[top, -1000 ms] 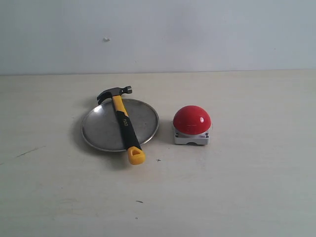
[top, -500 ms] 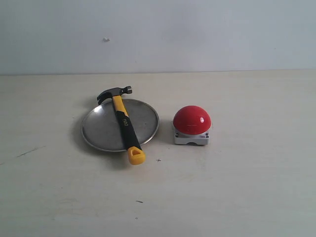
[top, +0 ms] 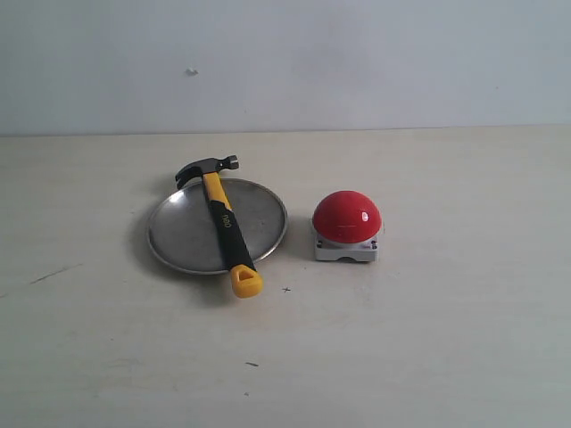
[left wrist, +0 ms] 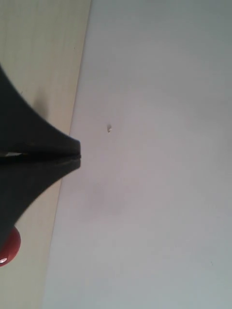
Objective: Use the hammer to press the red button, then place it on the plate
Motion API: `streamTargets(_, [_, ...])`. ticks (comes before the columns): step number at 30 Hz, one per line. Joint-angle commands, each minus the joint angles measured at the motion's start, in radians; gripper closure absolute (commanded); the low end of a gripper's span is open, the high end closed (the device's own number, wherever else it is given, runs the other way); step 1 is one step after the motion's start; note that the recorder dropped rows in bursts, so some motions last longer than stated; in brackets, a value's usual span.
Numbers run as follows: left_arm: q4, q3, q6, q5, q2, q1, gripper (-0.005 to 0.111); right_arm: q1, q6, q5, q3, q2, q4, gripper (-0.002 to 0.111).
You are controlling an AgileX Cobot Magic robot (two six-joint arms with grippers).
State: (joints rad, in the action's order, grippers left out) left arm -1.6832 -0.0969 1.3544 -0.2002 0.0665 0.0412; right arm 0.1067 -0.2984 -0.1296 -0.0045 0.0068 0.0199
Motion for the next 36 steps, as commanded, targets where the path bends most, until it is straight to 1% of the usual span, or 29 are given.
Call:
streamTargets(1, [-0.013,0.003,0.025,0.016,-0.006,-0.001,0.107,0.006,-0.001,-0.002,0.005,-0.007,0.011,0.108])
streamTargets(3, [-0.036,0.003,0.021,0.02,-0.006,-0.001,0.107,0.006,-0.001,-0.002,0.005,-0.007,0.011,0.108])
streamTargets(5, [-0.037,0.009,-0.02,0.022,-0.006,-0.001,0.107,0.006,-0.001,-0.002,0.005,-0.007,0.011,0.108])
streamTargets(8, [-0.061,0.04,-0.031,0.076,-0.006,-0.001,0.107,0.006,-0.001,-0.002,0.005,-0.007,0.011,0.108])
streamTargets(15, [-0.061,0.056,0.068,0.229,-0.006,-0.001,0.107,0.006,-0.001,-0.002,0.005,-0.007,0.011,0.108])
streamTargets(18, [-0.061,0.063,0.107,0.231,-0.006,-0.001,0.107,0.006,-0.001,-0.002,0.005,-0.007,0.011,0.108])
streamTargets(22, [-0.061,0.067,0.112,0.225,-0.006,-0.001,0.107,0.006,-0.001,-0.002,0.005,-0.007,0.011,0.108])
streamTargets(28, [-0.024,0.03,0.112,0.189,-0.007,-0.001,0.107,0.006,-0.001,-0.002,0.005,-0.007,0.011,0.108])
streamTargets(30, [0.014,0.026,0.104,0.178,-0.007,-0.001,0.107,0.006,-0.001,-0.002,0.005,-0.007,0.011,0.108])
streamTargets(31, [0.097,0.028,0.051,0.165,-0.007,-0.001,0.107,0.006,-0.001,-0.002,0.005,-0.007,0.011,0.108])
streamTargets(32, [0.247,0.033,-0.08,0.147,-0.007,-0.001,0.107,0.006,-0.001,-0.002,0.005,-0.007,0.011,0.108])
streamTargets(33, [0.454,0.032,-0.274,0.136,-0.007,-0.001,0.107,0.006,-0.001,-0.002,0.005,-0.007,0.011,0.108])
streamTargets(35, [0.984,0.035,-0.786,0.129,-0.007,-0.001,0.107,0.006,-0.001,-0.002,0.005,-0.007,0.011,0.108])
streamTargets(36, [1.206,0.035,-0.995,0.129,-0.007,-0.001,0.107,0.006,0.001,-0.002,0.005,-0.007,0.011,0.108])
